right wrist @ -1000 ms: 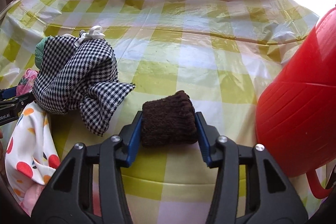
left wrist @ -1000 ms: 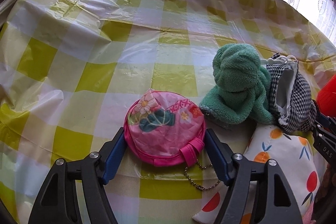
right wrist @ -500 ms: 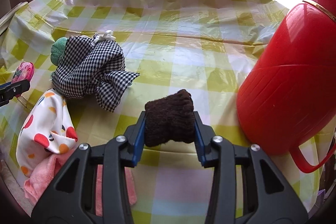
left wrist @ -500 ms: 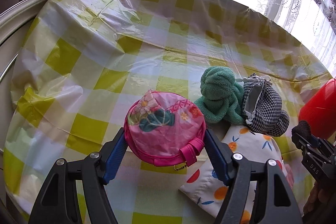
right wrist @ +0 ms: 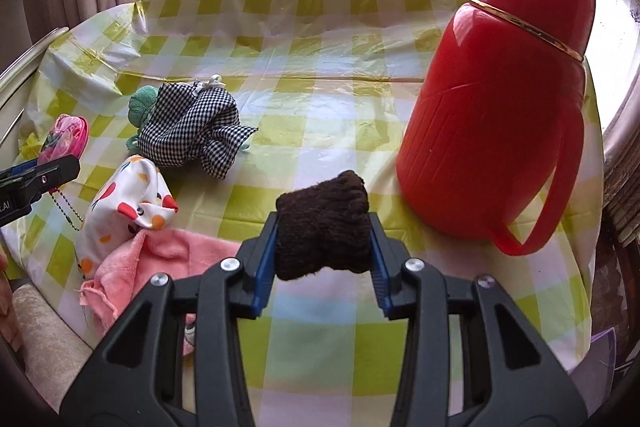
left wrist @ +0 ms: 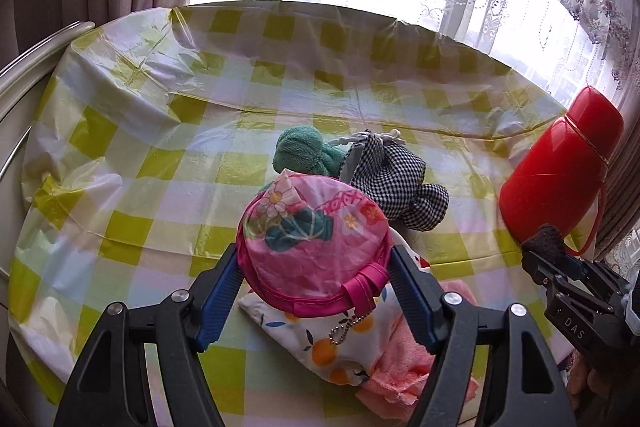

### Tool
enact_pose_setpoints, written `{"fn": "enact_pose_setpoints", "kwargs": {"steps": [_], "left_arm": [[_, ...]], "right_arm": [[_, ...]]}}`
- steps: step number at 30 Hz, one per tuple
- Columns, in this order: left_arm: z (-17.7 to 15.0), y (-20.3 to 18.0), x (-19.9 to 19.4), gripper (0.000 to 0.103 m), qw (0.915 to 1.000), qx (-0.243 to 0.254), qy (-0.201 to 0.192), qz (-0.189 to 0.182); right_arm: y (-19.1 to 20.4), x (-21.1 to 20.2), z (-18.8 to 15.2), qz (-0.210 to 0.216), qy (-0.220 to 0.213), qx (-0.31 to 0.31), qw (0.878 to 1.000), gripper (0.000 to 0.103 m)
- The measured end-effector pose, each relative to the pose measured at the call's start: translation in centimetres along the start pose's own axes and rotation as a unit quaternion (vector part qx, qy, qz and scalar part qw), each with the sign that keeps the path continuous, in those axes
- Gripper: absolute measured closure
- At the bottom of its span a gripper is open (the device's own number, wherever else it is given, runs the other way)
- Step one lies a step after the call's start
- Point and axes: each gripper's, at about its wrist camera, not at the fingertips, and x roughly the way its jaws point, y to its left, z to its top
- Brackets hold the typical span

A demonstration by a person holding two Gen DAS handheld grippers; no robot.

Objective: Organize soft objects
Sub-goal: 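Carry the coin purse and brown knit piece over the white box and open both tools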

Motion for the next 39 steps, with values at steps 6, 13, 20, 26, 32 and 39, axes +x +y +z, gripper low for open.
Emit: {"fn": "enact_pose_setpoints", "kwargs": {"steps": [6, 13, 20, 26, 32, 39], "left_arm": [[-1.2, -4.2, -1.4, 0.030, 0.9990, 0.033, 0.004, -0.029], [-2.5, -8.9, -2.9, 0.030, 0.9954, 0.068, 0.009, -0.066], [-4.0, -14.4, -4.4, 0.030, 0.9870, 0.116, 0.015, -0.111], [-5.7, -19.4, -5.7, 0.030, 0.9741, 0.158, 0.026, -0.160], [-7.9, -24.1, -7.3, 0.030, 0.9556, 0.205, 0.040, -0.208], [-10.6, -28.6, -9.0, 0.030, 0.9286, 0.248, 0.070, -0.267]], "right_arm": [[-1.6, -2.9, -1.6, -0.001, -0.008, 0.016, 1.000, 0.059], [-4.8, -6.3, -4.0, -0.011, -0.010, 0.043, 0.999, 0.059], [-9.2, -9.1, -7.1, -0.041, 0.001, 0.070, 0.997, 0.059], [-14.3, -11.9, -10.2, -0.083, 0.013, 0.104, 0.991, 0.059], [-19.5, -14.6, -13.5, -0.135, 0.034, 0.139, 0.980, 0.059], [-24.2, -17.6, -17.3, -0.188, 0.061, 0.171, 0.965, 0.058]]}}
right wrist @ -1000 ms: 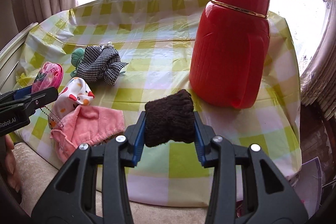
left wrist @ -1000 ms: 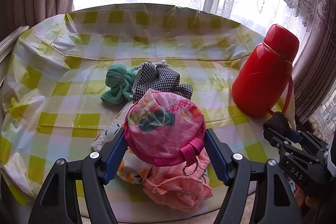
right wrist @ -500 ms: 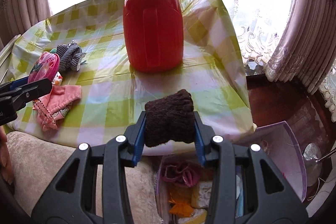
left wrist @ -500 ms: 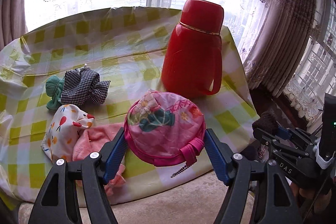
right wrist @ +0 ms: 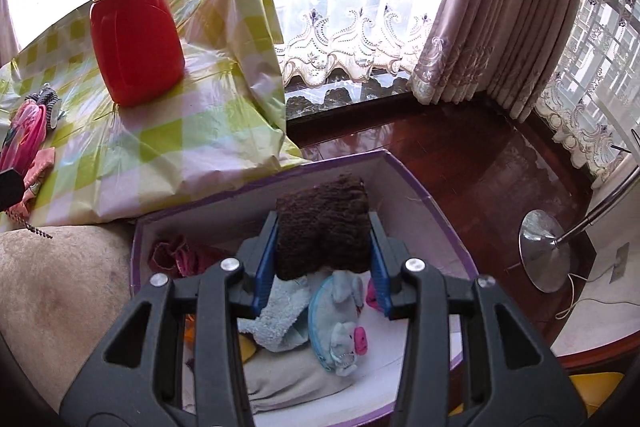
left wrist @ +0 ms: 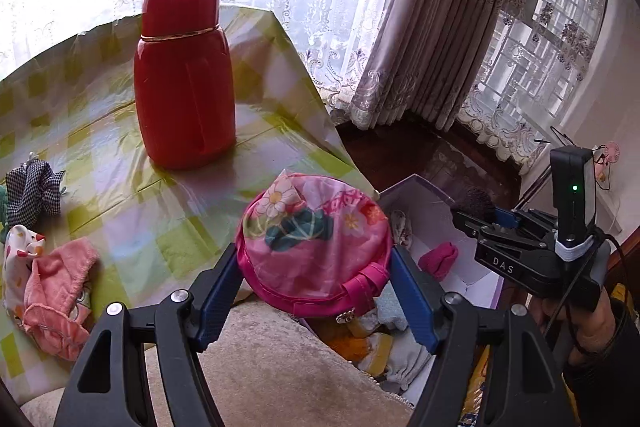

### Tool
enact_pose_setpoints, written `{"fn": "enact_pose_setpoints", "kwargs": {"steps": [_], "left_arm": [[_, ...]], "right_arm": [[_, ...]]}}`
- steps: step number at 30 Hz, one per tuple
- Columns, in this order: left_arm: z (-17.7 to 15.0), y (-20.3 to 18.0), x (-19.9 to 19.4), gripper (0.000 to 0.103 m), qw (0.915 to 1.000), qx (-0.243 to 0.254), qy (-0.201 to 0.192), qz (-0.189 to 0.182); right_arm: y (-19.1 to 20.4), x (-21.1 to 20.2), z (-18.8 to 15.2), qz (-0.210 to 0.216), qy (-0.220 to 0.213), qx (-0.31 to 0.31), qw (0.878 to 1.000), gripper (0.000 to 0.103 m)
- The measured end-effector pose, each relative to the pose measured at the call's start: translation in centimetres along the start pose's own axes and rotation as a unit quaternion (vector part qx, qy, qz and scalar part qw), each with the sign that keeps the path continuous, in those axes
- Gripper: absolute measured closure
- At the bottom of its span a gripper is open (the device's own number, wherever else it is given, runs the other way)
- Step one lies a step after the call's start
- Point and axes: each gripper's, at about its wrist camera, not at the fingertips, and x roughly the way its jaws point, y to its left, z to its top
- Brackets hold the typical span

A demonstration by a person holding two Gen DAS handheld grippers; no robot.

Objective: Organize soft objects
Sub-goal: 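Carry the coin purse and brown knit piece over the white box and open both tools, then move both open tools back over the table pile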

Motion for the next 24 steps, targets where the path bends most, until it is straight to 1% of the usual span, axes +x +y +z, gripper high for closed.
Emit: {"fn": "enact_pose_setpoints", "kwargs": {"steps": [3, 5, 7, 9, 10, 11, 13, 16, 19, 21, 23, 24], "left_arm": [[-0.3, -1.9, 0.4, 0.030, 0.9993, 0.013, 0.012, -0.032], [-0.6, -3.1, 0.6, 0.028, 0.9972, 0.021, 0.025, -0.067], [-0.9, -4.1, 1.0, 0.025, 0.9931, 0.019, 0.042, -0.108], [-1.2, -4.6, 1.3, 0.011, 0.9911, 0.016, 0.050, -0.123], [-1.2, -4.7, 1.3, 0.010, 0.9908, 0.012, 0.049, -0.125], [-1.3, -4.6, 1.3, 0.008, 0.9918, 0.005, 0.048, -0.118], [-1.2, -3.8, 1.3, 0.007, 0.9948, -0.013, 0.040, -0.093], [-1.1, -2.0, 0.9, 0.007, 0.9947, -0.049, 0.015, -0.088], [-0.8, -0.3, -0.2, 0.007, 0.9960, -0.052, -0.003, -0.073], [-0.6, 0.8, -1.0, 0.007, 0.9964, -0.060, -0.022, -0.056], [-0.6, 1.8, -1.6, 0.007, 0.9961, -0.065, -0.030, -0.051], [-0.6, 2.1, -1.9, 0.007, 0.9966, -0.064, -0.034, -0.041]], "right_arm": [[-2.2, -0.3, -0.7, -0.017, 0.006, 0.017, 1.000, 0.058], [-3.4, -0.5, -1.1, -0.026, 0.009, 0.025, 0.999, 0.058], [-4.3, -0.7, -1.1, -0.037, 0.010, 0.034, 0.999, 0.056], [-5.1, -0.9, -1.3, -0.045, 0.012, 0.043, 0.998, 0.052], [-5.6, -1.0, -1.4, -0.051, 0.012, 0.049, 0.997, 0.043], [-6.0, -1.2, -1.5, -0.057, 0.010, 0.056, 0.997, 0.030], [-6.6, -1.5, -1.4, -0.063, -0.001, 0.069, 0.996, 0.018], [-6.5, -1.6, -1.0, -0.065, -0.007, 0.073, 0.995, 0.015], [-5.4, -1.8, -0.6, -0.064, -0.019, 0.063, 0.996, 0.012], [-4.5, -2.3, -0.3, -0.065, -0.035, 0.059, 0.996, 0.007], [-3.4, -2.5, 0.2, -0.077, -0.047, 0.055, 0.994, 0.003], [-2.8, -2.6, 0.5, -0.086, -0.050, 0.052, 0.994, 0.003]]}}
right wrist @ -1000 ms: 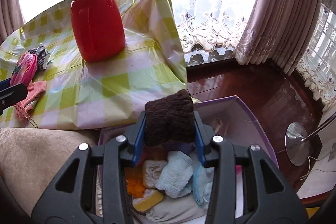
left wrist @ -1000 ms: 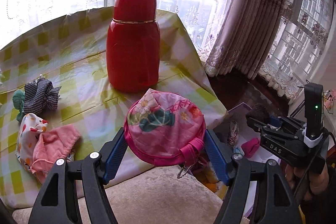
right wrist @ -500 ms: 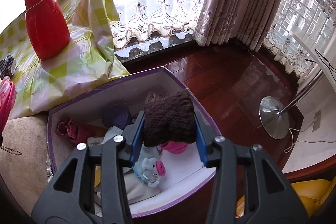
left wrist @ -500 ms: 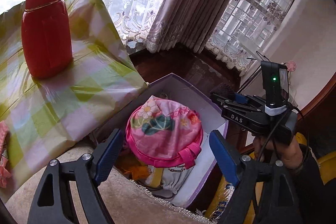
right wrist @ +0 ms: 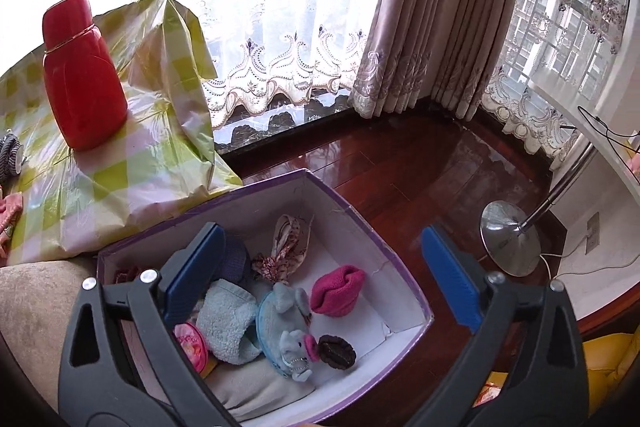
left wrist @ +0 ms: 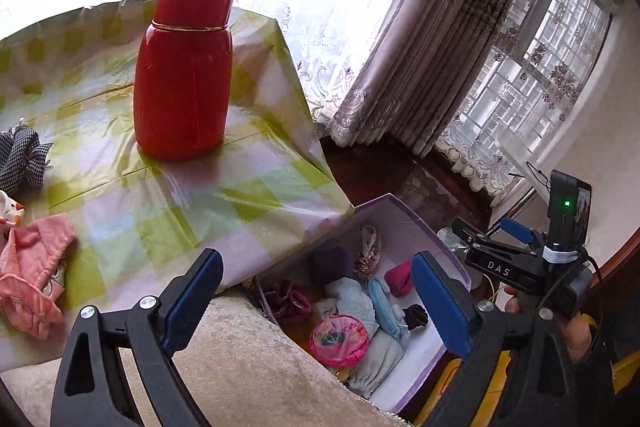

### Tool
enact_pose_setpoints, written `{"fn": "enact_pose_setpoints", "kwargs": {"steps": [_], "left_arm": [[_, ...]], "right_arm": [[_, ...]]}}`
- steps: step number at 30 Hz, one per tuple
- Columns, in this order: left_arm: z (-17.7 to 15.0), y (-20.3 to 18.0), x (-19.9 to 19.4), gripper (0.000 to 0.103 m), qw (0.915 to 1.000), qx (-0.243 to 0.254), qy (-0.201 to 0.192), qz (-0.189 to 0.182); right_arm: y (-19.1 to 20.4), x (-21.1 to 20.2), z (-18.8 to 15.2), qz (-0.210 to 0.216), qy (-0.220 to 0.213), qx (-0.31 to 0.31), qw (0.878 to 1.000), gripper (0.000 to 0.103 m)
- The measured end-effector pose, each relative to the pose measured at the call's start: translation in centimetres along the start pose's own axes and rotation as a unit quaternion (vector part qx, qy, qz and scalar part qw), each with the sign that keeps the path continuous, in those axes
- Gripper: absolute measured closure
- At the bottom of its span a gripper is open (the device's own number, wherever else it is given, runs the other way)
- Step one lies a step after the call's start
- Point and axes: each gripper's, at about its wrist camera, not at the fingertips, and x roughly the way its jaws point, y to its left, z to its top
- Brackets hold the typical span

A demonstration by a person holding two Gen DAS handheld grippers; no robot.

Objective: Organize soft objects
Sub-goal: 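Move both open tools back over the table pile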

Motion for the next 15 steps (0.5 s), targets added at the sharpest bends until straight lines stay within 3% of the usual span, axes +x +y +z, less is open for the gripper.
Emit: {"fn": "enact_pose_setpoints", "kwargs": {"steps": [6, 11, 15], "left_arm": [[-0.5, 3.4, -2.4, 0.007, 0.9981, -0.027, -0.023, 0.050], [-1.1, 6.3, -4.7, 0.008, 0.9922, -0.044, -0.045, 0.107], [-1.9, 9.3, -6.7, 0.011, 0.9869, -0.068, -0.054, 0.136]], "right_arm": [[4.7, -1.2, 0.5, 0.018, -0.035, -0.035, 0.999, 0.002], [9.4, -2.0, 0.2, 0.086, -0.035, -0.075, 0.993, 0.002], [13.3, -2.7, 0.1, 0.172, -0.012, -0.088, 0.981, 0.002]]}}
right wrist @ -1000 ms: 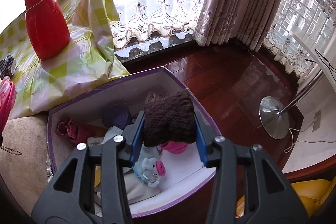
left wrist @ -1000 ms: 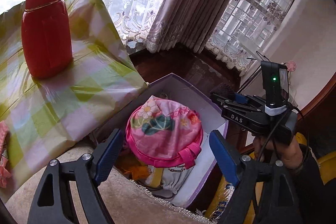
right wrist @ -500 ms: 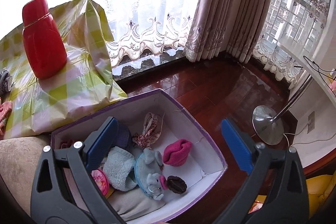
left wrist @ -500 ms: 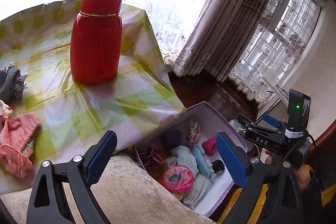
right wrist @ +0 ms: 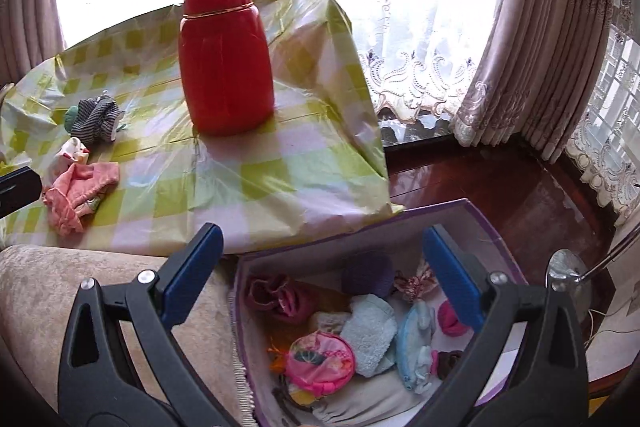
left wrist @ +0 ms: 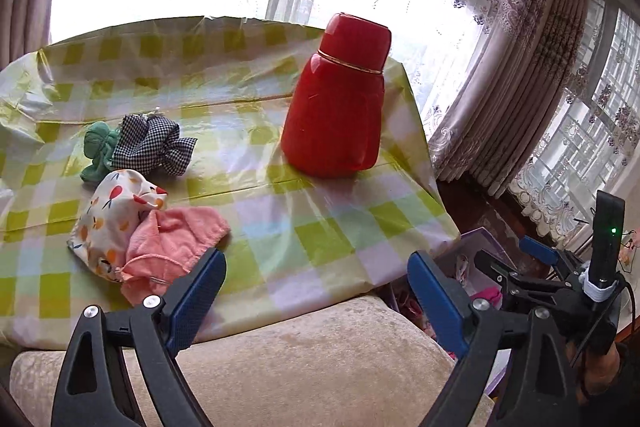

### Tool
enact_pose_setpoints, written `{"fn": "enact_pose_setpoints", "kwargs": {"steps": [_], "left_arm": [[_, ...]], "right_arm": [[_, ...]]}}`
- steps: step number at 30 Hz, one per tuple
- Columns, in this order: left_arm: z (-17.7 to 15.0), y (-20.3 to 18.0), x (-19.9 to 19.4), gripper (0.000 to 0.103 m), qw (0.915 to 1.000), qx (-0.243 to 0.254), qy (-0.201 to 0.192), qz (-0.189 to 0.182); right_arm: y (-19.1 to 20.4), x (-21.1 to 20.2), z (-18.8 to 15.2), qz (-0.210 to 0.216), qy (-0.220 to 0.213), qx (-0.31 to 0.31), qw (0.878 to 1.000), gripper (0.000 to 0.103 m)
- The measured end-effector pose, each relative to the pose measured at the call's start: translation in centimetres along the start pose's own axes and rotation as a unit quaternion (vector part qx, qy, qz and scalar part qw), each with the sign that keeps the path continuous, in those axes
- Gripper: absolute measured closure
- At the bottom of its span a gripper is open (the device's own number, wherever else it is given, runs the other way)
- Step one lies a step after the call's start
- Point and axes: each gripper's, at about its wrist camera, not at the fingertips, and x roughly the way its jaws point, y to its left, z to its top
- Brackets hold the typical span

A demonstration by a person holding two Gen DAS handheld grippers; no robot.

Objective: Organize soft objects
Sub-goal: 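Move both open tools back over the table pile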

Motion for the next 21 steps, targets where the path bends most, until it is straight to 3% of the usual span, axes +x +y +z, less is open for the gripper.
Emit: {"fn": "enact_pose_setpoints", "kwargs": {"steps": [6, 12, 21], "left_arm": [[-0.3, 6.0, -0.7, 0.019, 0.9979, -0.055, 0.008, 0.034], [-0.5, 11.3, -1.6, 0.019, 0.9933, -0.097, -0.002, 0.062], [-0.9, 15.9, -1.1, 0.019, 0.9873, -0.141, 0.008, 0.073]], "right_arm": [[6.2, 1.0, 1.2, 0.067, 0.013, -0.032, 0.997, 0.002], [11.4, 2.6, 2.1, 0.129, 0.040, -0.061, 0.989, 0.002], [17.5, 4.5, 3.0, 0.166, 0.060, -0.113, 0.978, 0.002]]}}
